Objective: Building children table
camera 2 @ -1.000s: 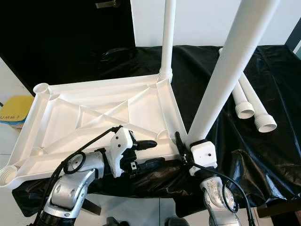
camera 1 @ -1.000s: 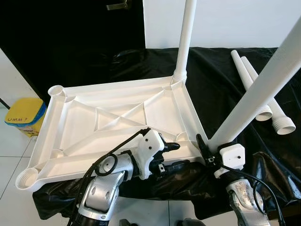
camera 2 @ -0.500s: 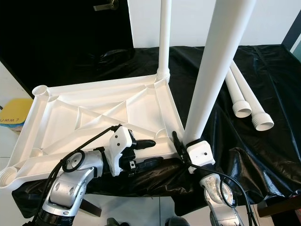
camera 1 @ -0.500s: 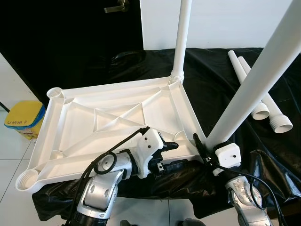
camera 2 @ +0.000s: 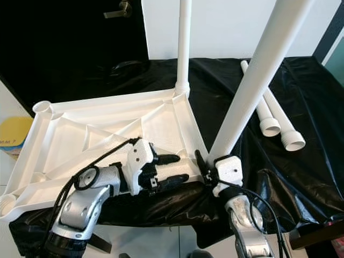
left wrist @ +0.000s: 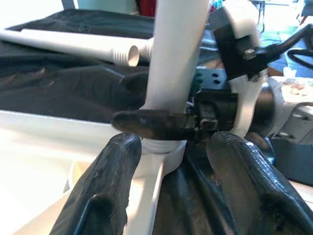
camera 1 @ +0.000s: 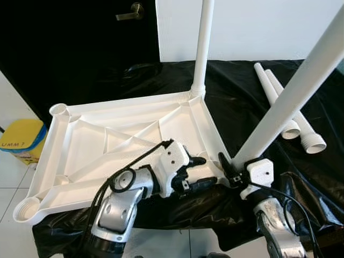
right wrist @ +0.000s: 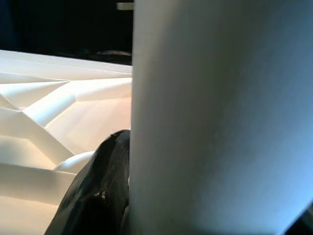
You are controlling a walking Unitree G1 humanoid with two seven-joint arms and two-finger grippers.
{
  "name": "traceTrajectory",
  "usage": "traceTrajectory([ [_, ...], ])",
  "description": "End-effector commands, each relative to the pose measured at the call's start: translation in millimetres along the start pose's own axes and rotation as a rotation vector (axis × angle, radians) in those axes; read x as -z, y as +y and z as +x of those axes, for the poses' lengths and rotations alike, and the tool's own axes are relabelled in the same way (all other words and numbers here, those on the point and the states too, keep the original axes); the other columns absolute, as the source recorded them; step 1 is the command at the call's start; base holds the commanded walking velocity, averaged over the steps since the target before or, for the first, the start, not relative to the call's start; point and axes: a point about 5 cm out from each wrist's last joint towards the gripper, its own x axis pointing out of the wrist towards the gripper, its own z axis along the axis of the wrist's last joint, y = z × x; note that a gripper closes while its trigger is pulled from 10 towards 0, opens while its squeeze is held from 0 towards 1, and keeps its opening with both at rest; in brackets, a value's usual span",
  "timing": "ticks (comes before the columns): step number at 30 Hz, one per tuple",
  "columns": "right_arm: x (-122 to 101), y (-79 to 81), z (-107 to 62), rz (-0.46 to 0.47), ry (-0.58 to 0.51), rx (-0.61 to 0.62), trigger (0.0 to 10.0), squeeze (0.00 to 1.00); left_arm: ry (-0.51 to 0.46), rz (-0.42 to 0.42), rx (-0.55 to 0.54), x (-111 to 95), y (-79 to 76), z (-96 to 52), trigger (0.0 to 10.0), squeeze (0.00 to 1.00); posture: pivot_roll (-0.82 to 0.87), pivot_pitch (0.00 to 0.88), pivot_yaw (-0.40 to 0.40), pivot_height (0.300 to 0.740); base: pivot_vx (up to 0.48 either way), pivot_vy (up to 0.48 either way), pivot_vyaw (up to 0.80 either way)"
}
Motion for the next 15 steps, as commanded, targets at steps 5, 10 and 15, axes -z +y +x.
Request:
traceTrajectory([
  [5, 37.3, -0.4, -15.4, 0.045, 0.239, 0.031, 10.0, 0.0, 0.006, 0.0, -0.132, 1.8, 5.2, -2.8, 10.0, 0.0, -0.21, 0.082, 0.046, 0.74, 0.0, 0.0, 0.0],
  [10, 38.0, -5.5, -14.3, 0.057, 0.282, 0.082, 10.0, 0.0, 0.016, -0.002, -0.137, 3.6, 3.8, -5.1, 10.0, 0.0, -0.2, 0.093, 0.04, 0.74, 0.0, 0.0, 0.0],
  [15, 44.5, -7.7, -17.4, 0.087, 0.341, 0.15, 10.0, 0.0, 0.015, 0.001, -0.143, 4.4, 2.6, -4.9, 10.0, 0.0, -0.2, 0.083, 0.028, 0.74, 0.0, 0.0, 0.0],
])
